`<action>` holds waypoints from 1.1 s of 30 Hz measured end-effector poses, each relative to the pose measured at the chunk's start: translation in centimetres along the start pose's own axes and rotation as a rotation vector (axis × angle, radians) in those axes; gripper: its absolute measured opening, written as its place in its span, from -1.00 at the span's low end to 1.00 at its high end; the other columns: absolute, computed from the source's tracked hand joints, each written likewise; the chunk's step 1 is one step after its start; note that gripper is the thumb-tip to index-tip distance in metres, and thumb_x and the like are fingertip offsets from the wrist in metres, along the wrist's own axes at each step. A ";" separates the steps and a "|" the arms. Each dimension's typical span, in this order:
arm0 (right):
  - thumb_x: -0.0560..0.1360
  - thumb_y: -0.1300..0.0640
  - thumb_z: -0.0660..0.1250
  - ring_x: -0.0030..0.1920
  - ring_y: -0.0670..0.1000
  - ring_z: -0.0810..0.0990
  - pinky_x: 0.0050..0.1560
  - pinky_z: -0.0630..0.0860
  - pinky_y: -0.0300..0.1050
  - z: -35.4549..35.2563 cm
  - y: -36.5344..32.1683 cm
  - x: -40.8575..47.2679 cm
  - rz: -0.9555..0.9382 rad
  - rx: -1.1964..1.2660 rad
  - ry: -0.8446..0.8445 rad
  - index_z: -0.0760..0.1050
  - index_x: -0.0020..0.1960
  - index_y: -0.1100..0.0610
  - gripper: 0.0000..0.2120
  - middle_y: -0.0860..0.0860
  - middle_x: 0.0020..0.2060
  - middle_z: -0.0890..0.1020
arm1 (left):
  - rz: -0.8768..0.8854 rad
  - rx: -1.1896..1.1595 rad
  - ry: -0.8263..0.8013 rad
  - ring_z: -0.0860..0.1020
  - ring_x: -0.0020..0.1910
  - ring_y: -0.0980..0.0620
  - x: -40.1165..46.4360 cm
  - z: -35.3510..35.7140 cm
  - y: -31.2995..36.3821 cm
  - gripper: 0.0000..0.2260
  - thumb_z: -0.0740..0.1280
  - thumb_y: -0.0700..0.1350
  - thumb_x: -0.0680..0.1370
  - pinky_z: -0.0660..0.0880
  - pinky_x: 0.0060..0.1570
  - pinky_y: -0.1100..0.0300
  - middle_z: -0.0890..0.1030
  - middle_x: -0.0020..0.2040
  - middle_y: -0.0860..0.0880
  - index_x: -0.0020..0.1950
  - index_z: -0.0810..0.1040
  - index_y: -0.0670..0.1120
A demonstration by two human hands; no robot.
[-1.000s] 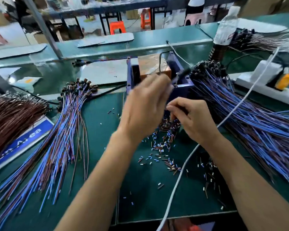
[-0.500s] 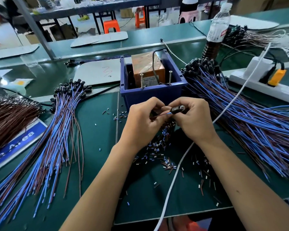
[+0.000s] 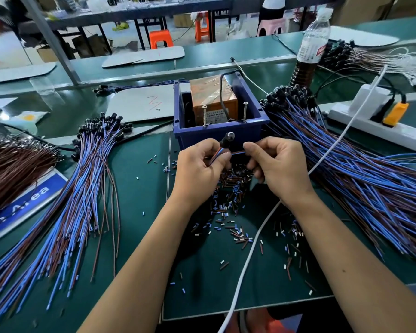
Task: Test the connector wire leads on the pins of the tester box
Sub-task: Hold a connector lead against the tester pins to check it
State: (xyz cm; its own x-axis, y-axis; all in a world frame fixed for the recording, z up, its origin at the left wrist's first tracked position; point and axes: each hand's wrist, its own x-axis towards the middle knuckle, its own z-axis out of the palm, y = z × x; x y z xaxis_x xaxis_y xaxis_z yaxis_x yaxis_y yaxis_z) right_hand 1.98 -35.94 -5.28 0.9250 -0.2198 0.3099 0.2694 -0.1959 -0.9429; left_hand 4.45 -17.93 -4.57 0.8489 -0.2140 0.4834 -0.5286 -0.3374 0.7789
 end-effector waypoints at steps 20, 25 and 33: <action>0.56 -0.10 0.45 -0.50 -0.03 0.48 -0.49 0.43 -0.20 -1.3 -0.2 0.4 -0.057 0.093 -0.127 0.64 -0.20 0.03 -0.75 0.05 -0.43 0.61 | -0.105 -0.128 -0.045 0.60 -0.29 -0.17 -0.1 0.0 1.0 -0.88 0.41 -0.25 0.57 0.54 -0.22 -0.02 0.66 -0.34 0.01 -0.17 0.62 -0.12; 0.59 -0.12 0.43 -0.49 -0.06 0.46 -0.48 0.42 -0.25 -2.0 0.0 0.7 -0.038 0.134 -0.047 0.62 -0.19 0.02 -0.73 0.01 -0.43 0.59 | -0.118 -0.168 -0.030 0.48 -0.43 0.05 0.0 -0.4 0.9 -0.88 0.36 -0.17 0.54 0.44 -0.37 0.15 0.59 -0.40 0.04 -0.19 0.59 -0.14; 0.53 -0.02 0.53 -0.48 -0.05 0.46 -0.48 0.40 -0.23 -0.4 -0.4 0.2 -0.092 0.165 -0.042 0.71 0.00 0.04 -0.86 0.03 -0.33 0.65 | -0.192 -0.392 0.107 0.44 -0.49 0.19 0.1 0.0 1.2 -0.85 0.39 -0.11 0.54 0.36 -0.39 0.30 0.65 -0.34 -0.02 -0.23 0.63 0.05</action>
State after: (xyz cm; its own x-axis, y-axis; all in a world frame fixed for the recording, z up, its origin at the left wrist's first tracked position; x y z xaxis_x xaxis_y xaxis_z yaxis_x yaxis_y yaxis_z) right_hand 1.98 -36.34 -4.80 0.9038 -0.1675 0.3938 0.3906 -0.0528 -0.9190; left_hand 3.90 -18.39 -3.61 0.9381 -0.0783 0.3374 -0.3372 0.0155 0.9413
